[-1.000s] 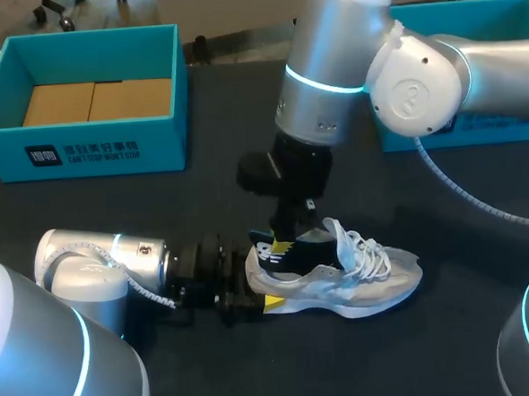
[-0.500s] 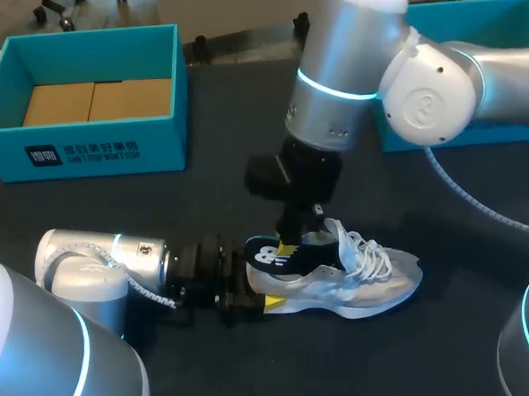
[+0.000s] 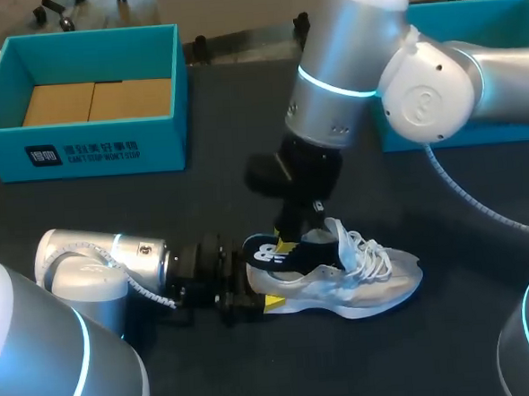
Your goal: Take the shoe out of the shoebox, open the shoe tongue, remove and reinsert the insole, then place the shoe into the shoebox
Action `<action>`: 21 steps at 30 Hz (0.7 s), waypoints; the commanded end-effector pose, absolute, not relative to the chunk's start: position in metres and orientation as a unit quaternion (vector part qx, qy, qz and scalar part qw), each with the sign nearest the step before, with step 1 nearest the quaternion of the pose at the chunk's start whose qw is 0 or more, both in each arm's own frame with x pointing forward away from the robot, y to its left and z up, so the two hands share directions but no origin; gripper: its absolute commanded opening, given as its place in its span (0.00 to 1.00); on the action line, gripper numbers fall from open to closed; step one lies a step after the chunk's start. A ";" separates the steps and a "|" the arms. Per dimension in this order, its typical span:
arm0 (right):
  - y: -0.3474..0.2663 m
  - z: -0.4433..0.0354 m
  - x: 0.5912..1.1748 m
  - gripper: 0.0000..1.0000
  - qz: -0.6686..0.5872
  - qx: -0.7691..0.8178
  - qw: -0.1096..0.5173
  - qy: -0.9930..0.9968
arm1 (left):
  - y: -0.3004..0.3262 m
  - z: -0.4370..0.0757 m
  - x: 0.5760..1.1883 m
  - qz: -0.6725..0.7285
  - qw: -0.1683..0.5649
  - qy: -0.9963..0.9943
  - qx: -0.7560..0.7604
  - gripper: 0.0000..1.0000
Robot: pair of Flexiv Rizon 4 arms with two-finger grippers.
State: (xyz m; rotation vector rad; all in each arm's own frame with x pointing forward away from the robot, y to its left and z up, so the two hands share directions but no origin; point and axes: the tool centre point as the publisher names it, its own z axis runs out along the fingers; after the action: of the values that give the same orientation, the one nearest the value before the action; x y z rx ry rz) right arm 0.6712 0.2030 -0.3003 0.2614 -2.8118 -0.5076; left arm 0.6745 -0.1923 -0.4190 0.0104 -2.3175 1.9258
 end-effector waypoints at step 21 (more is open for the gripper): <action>0.206 -0.315 0.686 0.32 -0.180 0.085 0.174 -0.965 | -0.193 -0.420 0.675 0.637 0.065 -0.768 0.003 0.00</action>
State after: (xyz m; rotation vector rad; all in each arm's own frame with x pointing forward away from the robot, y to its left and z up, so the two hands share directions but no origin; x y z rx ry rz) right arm 0.6850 0.2063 -0.3159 0.2421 -2.7350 -0.5194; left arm 0.6744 -0.1925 -0.4189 0.0102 -2.3172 1.9258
